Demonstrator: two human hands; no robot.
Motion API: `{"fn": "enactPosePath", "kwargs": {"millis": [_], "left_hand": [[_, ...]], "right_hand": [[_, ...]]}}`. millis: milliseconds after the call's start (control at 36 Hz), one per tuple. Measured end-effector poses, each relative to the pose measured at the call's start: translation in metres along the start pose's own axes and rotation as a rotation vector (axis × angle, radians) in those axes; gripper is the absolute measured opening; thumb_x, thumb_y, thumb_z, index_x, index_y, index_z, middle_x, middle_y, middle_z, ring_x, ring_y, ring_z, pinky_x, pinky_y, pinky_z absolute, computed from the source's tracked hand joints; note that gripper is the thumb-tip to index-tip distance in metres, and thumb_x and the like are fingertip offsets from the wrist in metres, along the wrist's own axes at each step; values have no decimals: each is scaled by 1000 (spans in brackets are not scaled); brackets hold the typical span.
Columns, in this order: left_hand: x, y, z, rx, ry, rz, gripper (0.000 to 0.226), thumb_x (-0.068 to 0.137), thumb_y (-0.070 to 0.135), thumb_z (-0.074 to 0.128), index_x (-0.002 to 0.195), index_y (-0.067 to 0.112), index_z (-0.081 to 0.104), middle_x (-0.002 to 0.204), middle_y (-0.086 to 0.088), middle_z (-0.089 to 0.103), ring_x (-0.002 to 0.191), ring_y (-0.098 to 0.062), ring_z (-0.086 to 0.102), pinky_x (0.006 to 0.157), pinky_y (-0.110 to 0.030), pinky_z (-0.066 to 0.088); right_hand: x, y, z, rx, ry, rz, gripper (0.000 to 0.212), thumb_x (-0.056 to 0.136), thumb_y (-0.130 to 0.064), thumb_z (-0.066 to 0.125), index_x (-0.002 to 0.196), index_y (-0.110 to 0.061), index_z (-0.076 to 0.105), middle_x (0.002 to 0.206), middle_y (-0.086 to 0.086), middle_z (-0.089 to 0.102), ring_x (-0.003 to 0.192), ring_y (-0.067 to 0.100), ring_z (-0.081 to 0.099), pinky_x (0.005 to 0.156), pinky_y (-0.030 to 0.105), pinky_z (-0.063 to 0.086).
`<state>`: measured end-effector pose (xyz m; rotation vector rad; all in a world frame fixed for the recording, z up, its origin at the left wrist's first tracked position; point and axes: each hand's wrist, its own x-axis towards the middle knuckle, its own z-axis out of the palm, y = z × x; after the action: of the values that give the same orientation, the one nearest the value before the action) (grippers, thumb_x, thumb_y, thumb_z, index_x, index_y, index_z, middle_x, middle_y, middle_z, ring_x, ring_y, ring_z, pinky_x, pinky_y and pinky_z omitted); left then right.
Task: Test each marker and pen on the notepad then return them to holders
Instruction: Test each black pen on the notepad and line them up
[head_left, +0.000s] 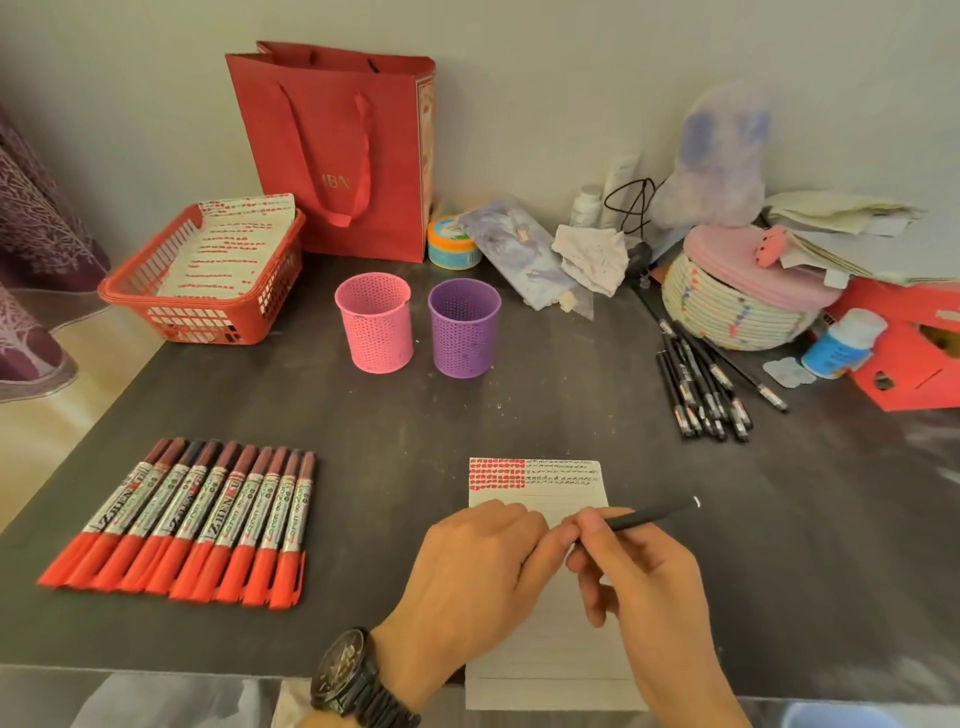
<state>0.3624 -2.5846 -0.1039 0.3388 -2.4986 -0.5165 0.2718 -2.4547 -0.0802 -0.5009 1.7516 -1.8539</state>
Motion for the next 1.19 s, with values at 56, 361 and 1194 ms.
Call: {"fn": "enactPosePath", "kwargs": {"millis": [56,361,1194], "left_hand": [[4,-1,-3,73,21,49,52,106,44,34,64,21,53,57,10,46,51,-10,40,48,-29,38],[-2,-57,-26,45,1,-300,56,97,68,14,73,29,45,66,14,46,63,-7,46,57,-25,40],[12,-63,33,-98,-204,-413,34,76,70,51,88,44,33,104,26,52,92,2,45,69,-7,33]], "right_hand": [[1,1,5,45,3,30,25,81,-37,66,81,-16,78,64,8,66,47,13,52,41,24,41],[65,-8,-50,121,261,18,8,96,-27,65,94,-23,72,74,1,70,47,11,56,44,23,49],[104,45,12,-446,197,-135,35,88,-21,71,58,-20,53,44,1,61,39,4,52,48,13,42]]}}
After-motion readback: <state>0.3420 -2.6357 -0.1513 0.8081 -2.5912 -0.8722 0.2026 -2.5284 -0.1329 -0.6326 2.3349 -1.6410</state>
